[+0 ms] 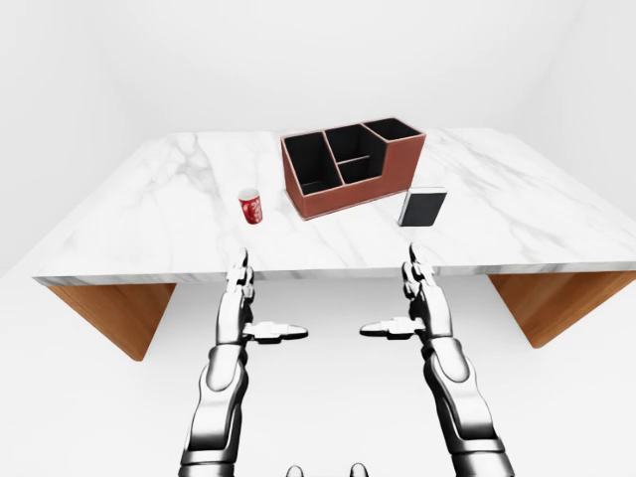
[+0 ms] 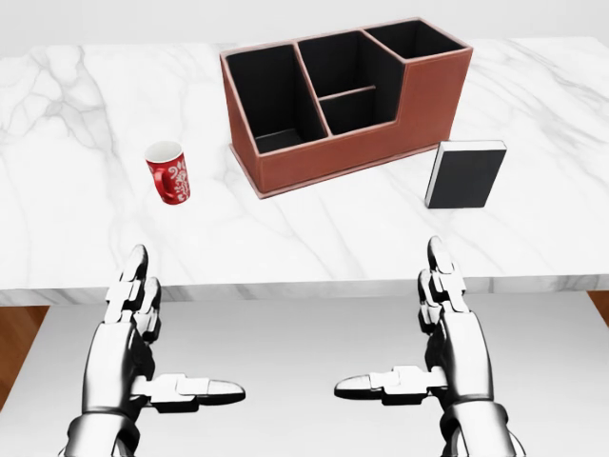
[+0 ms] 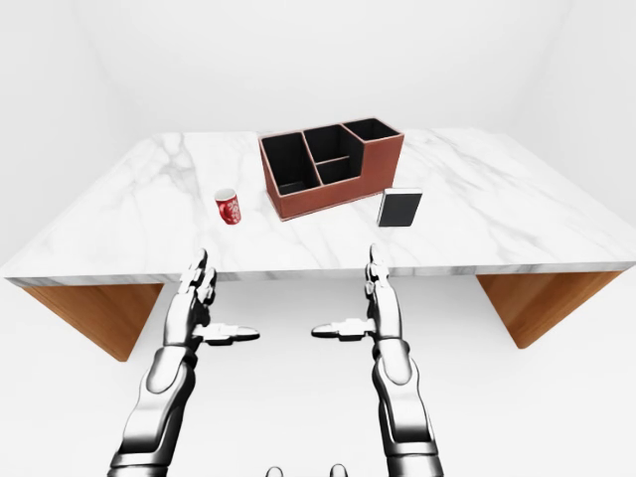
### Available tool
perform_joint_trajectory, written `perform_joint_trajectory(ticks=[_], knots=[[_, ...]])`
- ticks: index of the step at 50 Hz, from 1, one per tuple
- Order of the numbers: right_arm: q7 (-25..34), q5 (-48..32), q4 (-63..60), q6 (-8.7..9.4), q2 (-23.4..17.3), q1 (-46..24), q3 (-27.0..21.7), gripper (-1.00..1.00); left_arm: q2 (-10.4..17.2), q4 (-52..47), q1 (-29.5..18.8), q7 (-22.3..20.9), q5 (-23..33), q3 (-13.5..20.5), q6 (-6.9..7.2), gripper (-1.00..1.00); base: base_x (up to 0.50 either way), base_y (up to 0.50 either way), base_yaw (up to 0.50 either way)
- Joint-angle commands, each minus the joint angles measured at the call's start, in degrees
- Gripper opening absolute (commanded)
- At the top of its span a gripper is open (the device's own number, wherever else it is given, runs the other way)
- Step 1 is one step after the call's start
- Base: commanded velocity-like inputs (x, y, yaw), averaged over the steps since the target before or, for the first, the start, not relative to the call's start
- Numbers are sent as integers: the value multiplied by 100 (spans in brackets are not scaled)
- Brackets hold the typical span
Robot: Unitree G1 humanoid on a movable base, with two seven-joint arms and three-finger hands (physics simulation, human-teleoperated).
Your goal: Pick up the book and place it in the left compartment of the caddy.
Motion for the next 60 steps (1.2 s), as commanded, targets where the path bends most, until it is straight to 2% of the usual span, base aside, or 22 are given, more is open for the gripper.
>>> perform_joint_trajectory(ticks=[1, 4, 6, 8, 14, 18, 26, 29, 30, 32, 33, 37, 38, 43, 44, 45, 46, 49, 51, 58, 60], knots=[[150, 11, -194, 52, -60, 103, -101, 100, 50, -71, 88, -184, -52, 84, -11, 100, 0, 0, 0], [151, -26, -197, 21, -58, 97, -107, 100, 52, -83, 103, -204, -52, 99, -20, 100, 0, 0, 0], [156, -38, -174, 14, -49, 77, -98, 100, 64, -160, 137, -198, 7, 100, -92, 100, 0, 0, 0], [150, -101, -140, -7, -49, 54, -66, 100, 59, -265, 158, -229, -29, 112, 8, 100, 0, 0, 0], [183, -162, -104, -42, -42, 24, -25, 100, 59, -327, 155, -263, -87, 149, 108, 100, 0, 0, 0], [198, -187, -90, -56, -44, -15, -19, 100, 65, -336, 147, -265, -87, 159, 116, 100, 0, 0, 0], [277, -236, -34, -199, -57, 2, -10, 100, 66, -340, 134, -273, -77, 161, 131, 100, 0, 0, 0], [352, -194, -72, -278, -59, 44, -13, 100, 66, -367, 149, -276, -51, 144, 120, 100, 0, 0, 0], [414, -107, -109, -233, -53, 66, -27, 100, 69, -357, 153, -267, -15, 136, 79, 100, 0, 0, 0], [453, -90, -65, -292, -58, 80, -26, 100, 66, -324, 149, -267, -10, 141, 58, 100, 0, 0, 0], [493, 75, -82, -244, -27, 83, -69, 100, 66, -316, 150, -265, -4, 142, 49, 100, -5, -50, 0], [384, -177, 68, -327, -69, 18, -28, 100, 67, -319, 156, -246, 37, 138, -20, 100, -6, -50, 0], [394, -149, 60, -300, -58, 16, -33, 100, 67, -340, 167, -250, 46, 132, -31, 100, -7, -41, 0], [291, -293, 124, -325, -65, -26, -28, 100, 61, -367, 159, -281, -9, 144, 53, 100, 0, -5, 0], [282, -338, 64, -241, -70, -34, -9, 100, 66, -411, 146, -297, -40, 152, 133, 100, 0, 0, 0], [283, -342, 61, -236, -69, -34, -9, 100, 66, -414, 146, -298, -42, 152, 137, 100, 0, 0, 0], [278, -412, -40, -164, -82, -23, 12, 100, 74, -524, 124, -333, -109, 170, 298, 100, 0, 0, 0], [317, -423, -208, -38, -85, 11, -1, 100, 102, -691, 107, -411, -167, 182, 488, 100, 0, 0, 0], [331, -466, -288, 34, -93, 22, 0, 100, 114, -810, 92, -474, -214, 196, 506, 100, 0, 0, 0], [379, -578, -728, 451, -113, 8, -38, 100, 169, -1784, 62, -865, -681, 256, 506, 100, 0, 0, 0], [403, -590, -897, 485, -110, -16, -30, 100, 171, -2015, 32, -893, -754, 283, 506, 100, 0, 0, 0]])
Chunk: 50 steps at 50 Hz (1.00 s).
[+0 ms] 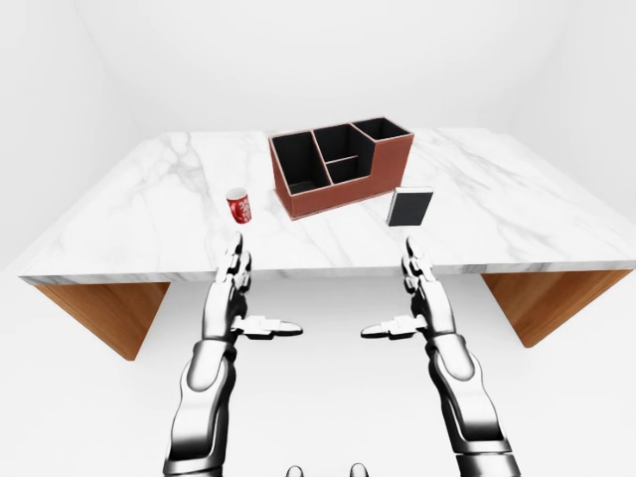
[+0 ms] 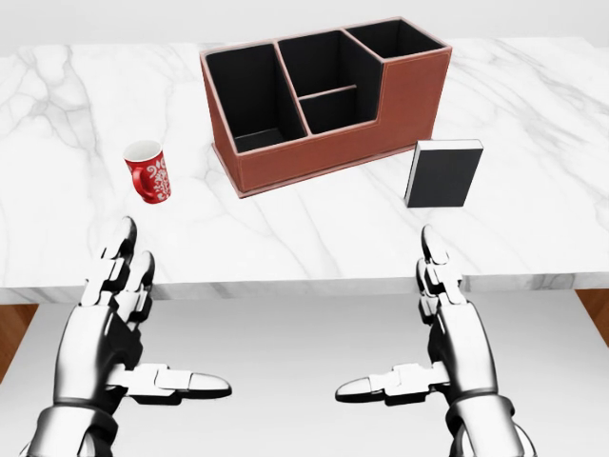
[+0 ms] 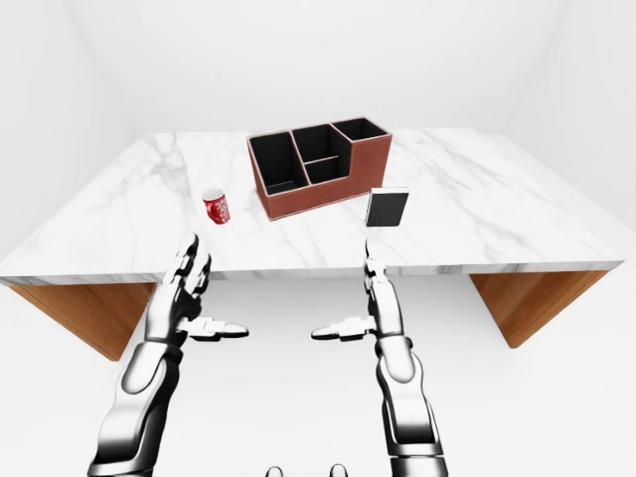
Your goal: Pick up the book and place it in the left compartment of the caddy.
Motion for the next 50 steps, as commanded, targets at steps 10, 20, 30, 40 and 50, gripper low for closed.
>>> perform_joint_trajectory(ticks=[10, 20, 30, 40, 50], knots=[[118, -248, -1370, 373, -73, -322, -82, 100, 104, -1548, -320, -348, -598, 170, 0, 100, 0, 0, 0], [278, -322, -2386, 373, -160, -635, -205, 100, 230, -2036, -606, -410, -795, 340, 0, 100, 0, 0, 0], [303, -394, -2950, 373, -210, -925, -245, 100, 335, -2214, -871, -350, -908, 480, 0, 100, 0, 0, 0], [255, -365, -3027, 373, -201, -930, -245, 100, 338, -2203, -783, -411, -821, 488, 0, 100, 0, 0, 0], [257, -313, -3056, 373, -212, -880, -295, 100, 363, -2129, -828, -392, -803, 542, 0, 100, 0, 0, 0]])
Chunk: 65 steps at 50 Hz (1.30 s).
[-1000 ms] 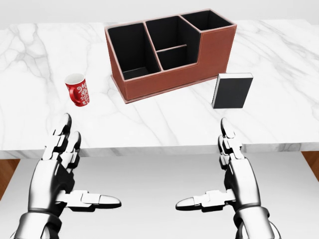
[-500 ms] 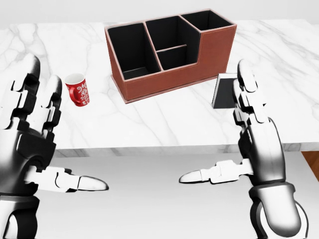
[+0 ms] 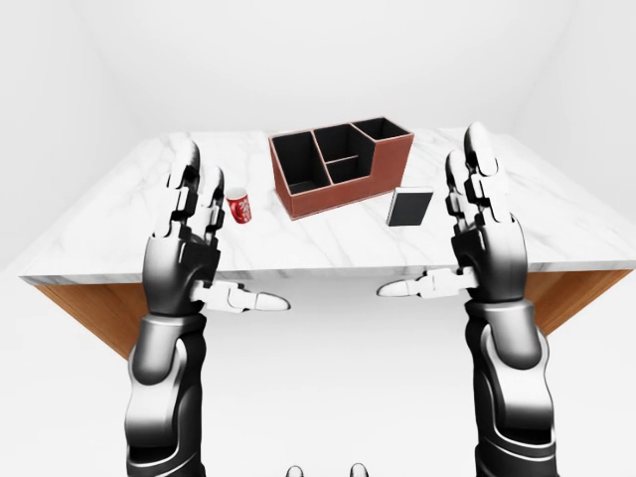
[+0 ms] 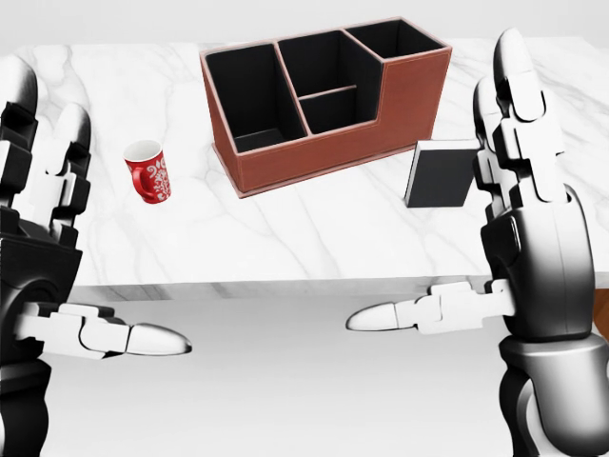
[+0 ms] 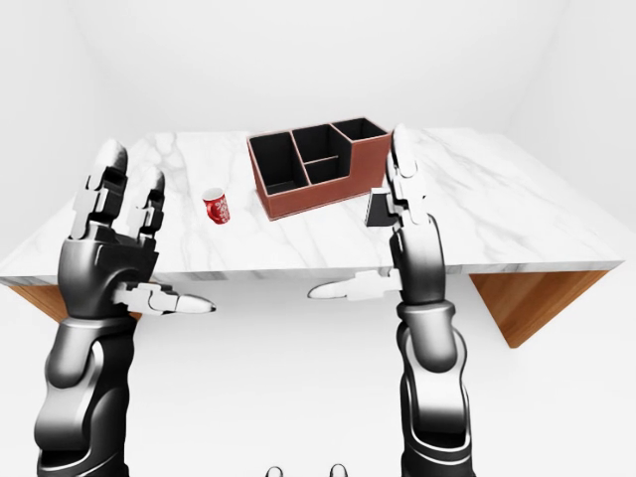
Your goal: Pick up the book and place it in the left compartment of the caddy.
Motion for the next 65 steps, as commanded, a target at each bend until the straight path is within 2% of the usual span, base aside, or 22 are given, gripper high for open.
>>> perform_joint_trajectory(ticks=[1, 20, 65], knots=[[0, 42, -104, 0, -11, 16, -44, 100, 28, -12, -35, 4, 10, 48, 0, 100, 0, 0, 0], [62, 266, -157, 0, -22, 190, -152, 100, 32, 71, -34, 3, 13, 53, 0, 100, 22, 0, 0], [42, 68, -398, 0, -3, 138, -24, 100, 5, -41, 119, -56, 124, 67, 0, 100, 39, 0, 0]])
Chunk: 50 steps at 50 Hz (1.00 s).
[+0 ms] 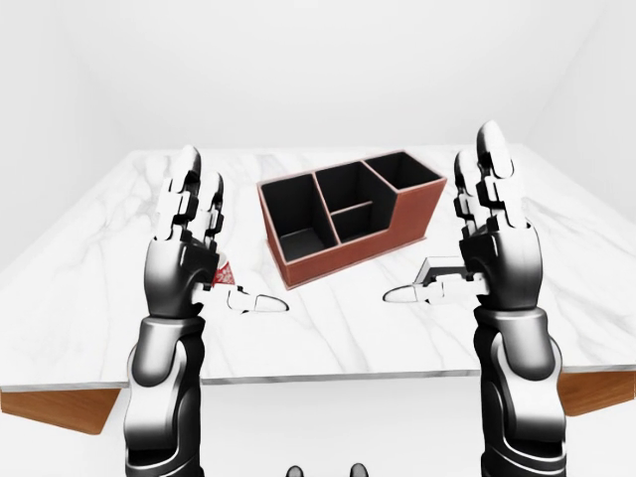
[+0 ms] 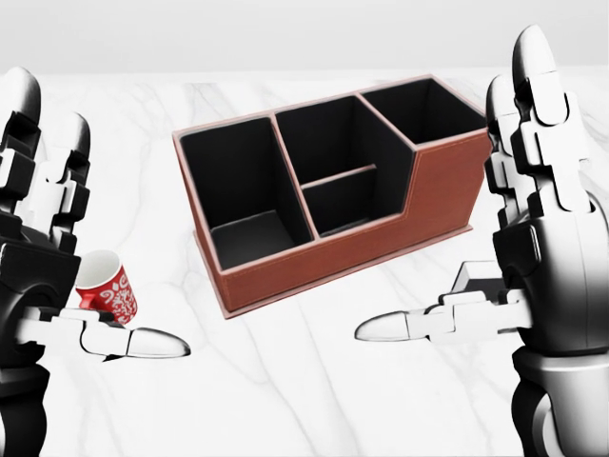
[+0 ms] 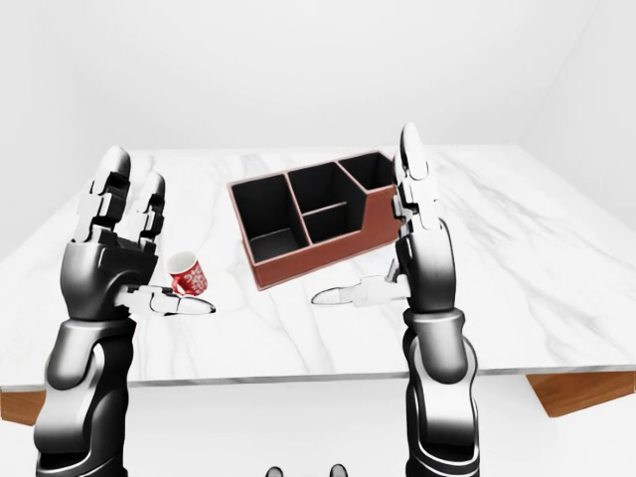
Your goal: Pick up the book and place it in the left compartment of the caddy.
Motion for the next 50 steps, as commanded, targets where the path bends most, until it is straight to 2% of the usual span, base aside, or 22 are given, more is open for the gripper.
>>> perform_joint_trajectory(ticks=[1, 23, 34, 50], knots=[[-18, -117, -41, 0, 27, -81, 82, 100, -1, -100, 35, -5, -8, 36, 0, 100, 39, 0, 0], [-20, -134, -8, 0, 44, -127, 122, 100, 12, -180, 52, -27, 18, 70, 0, 100, 39, 0, 0], [43, -95, -200, 0, 45, 65, 80, 100, 5, -194, 104, -39, 18, 81, 0, 100, 39, 0, 0], [349, 18, -507, 0, 44, 429, 31, 100, -19, -226, 187, -40, 24, 95, 0, 100, 0, 0, 0]])
